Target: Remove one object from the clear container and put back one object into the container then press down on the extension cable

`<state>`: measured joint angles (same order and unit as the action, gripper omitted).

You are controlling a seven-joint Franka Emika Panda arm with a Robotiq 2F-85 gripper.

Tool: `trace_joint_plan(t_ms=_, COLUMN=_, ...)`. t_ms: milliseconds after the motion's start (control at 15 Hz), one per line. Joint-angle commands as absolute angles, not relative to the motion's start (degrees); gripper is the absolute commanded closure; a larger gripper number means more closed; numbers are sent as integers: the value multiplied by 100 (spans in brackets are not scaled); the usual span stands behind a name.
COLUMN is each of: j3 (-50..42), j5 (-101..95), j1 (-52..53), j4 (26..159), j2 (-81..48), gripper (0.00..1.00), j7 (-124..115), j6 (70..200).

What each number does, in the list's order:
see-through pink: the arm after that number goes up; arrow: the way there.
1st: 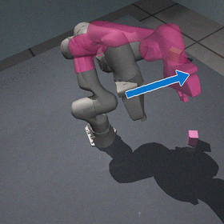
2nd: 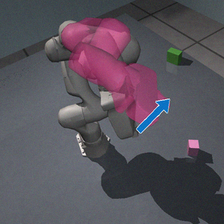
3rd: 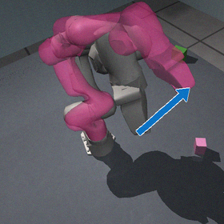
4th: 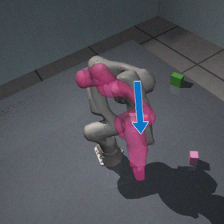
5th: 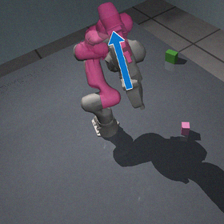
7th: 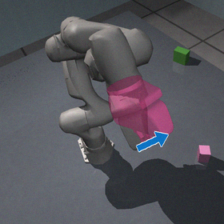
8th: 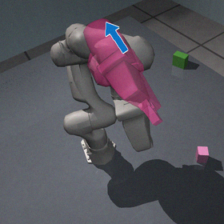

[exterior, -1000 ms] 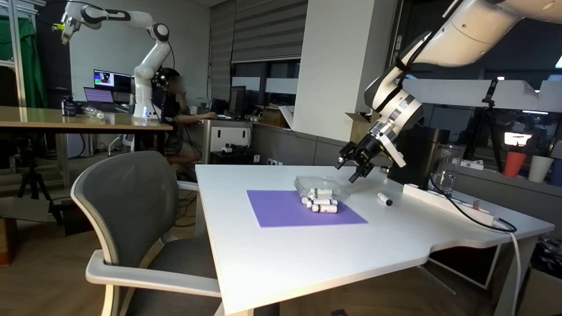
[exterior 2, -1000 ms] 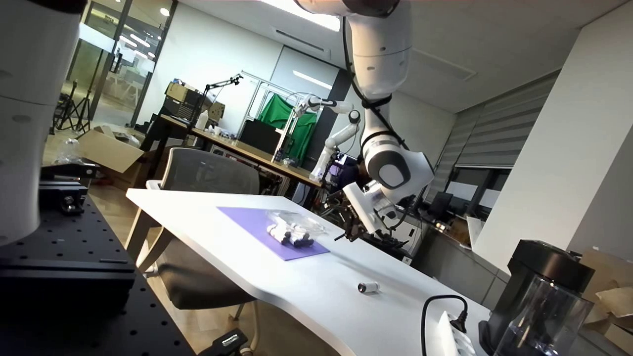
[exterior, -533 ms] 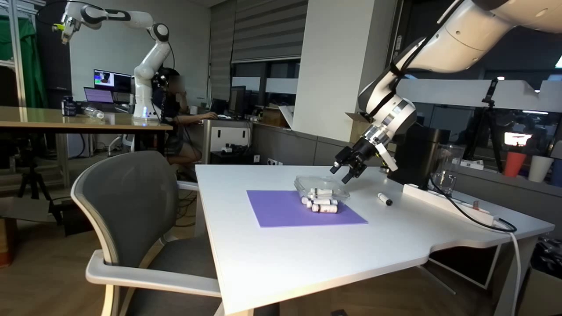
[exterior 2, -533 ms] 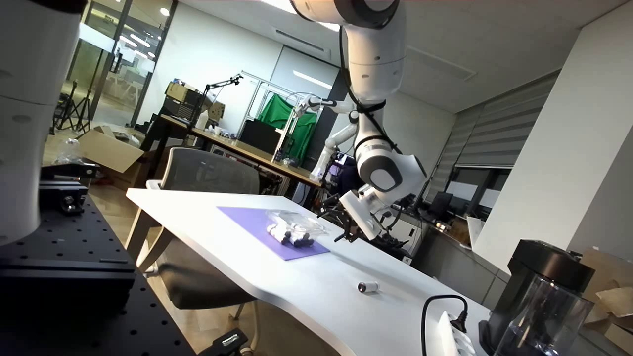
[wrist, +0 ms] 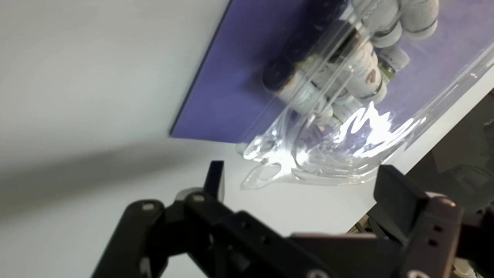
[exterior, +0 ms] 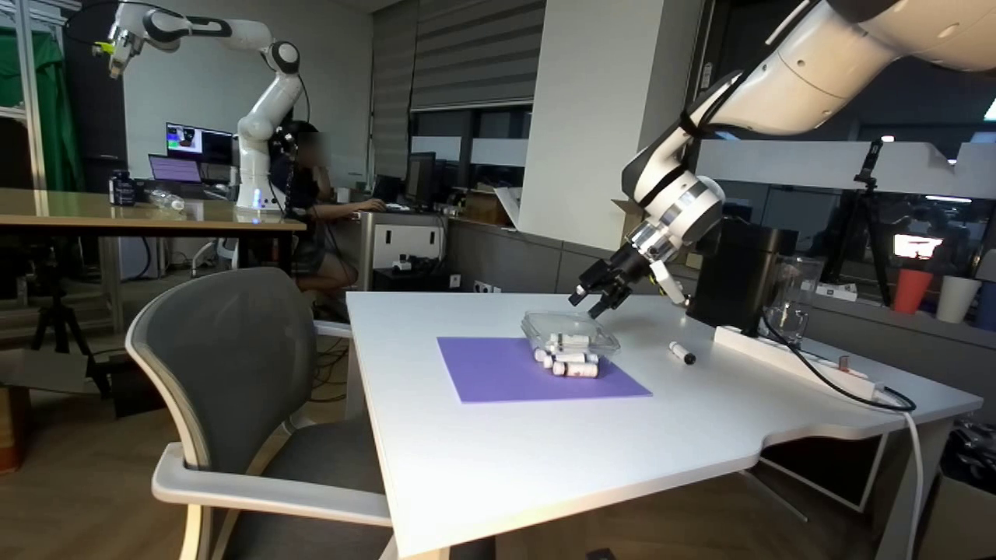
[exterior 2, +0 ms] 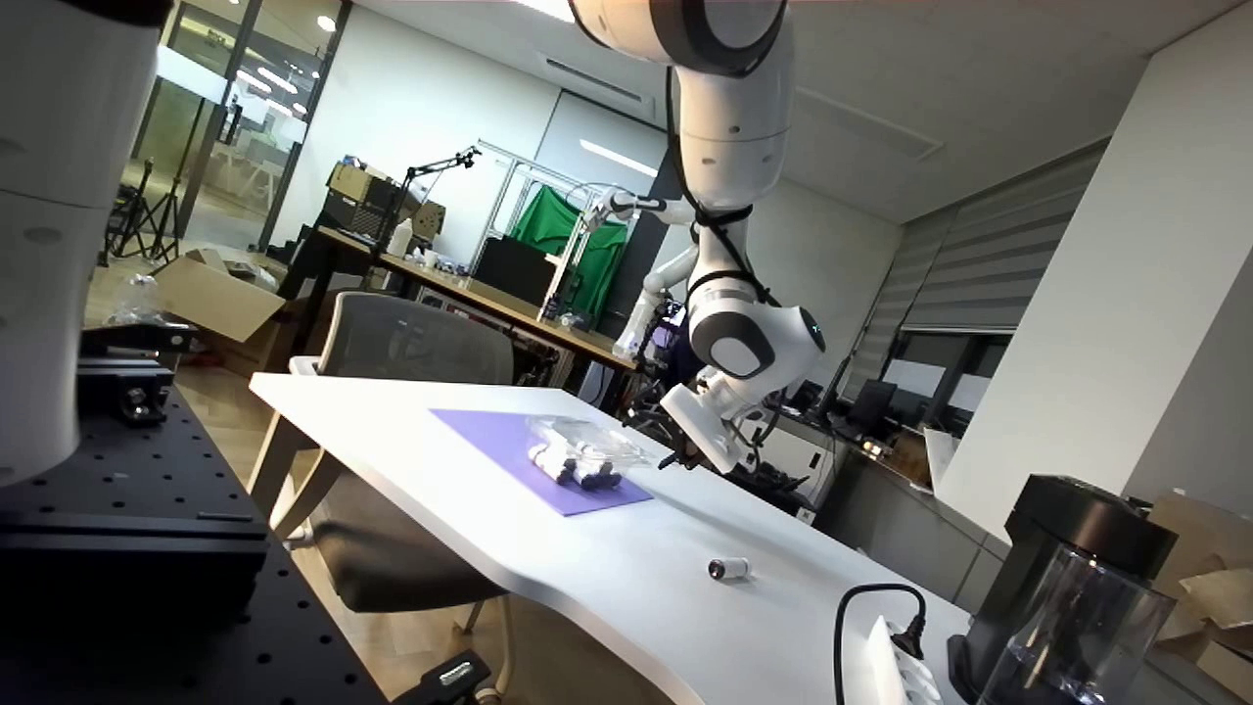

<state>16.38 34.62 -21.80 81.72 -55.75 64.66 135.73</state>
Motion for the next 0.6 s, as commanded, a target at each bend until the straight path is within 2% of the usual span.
trace_joint_plan(t_ms=0, j3=1818, j5=3705, j1=-2241, j4=7950, j2=-5709, gripper=0, j7=6717, j6=13604)
trace_joint_plan(t_ms=200, j3=1792, j5=3884, j1=-2217, j4=7901, j2=-5671, gripper=0, j7=6522, j6=13427)
trace_joint_plan(t_ms=533, j3=1463, j5=4089, j1=-2133, j4=7375, j2=-5694, gripper=0, j7=5377, j6=12109)
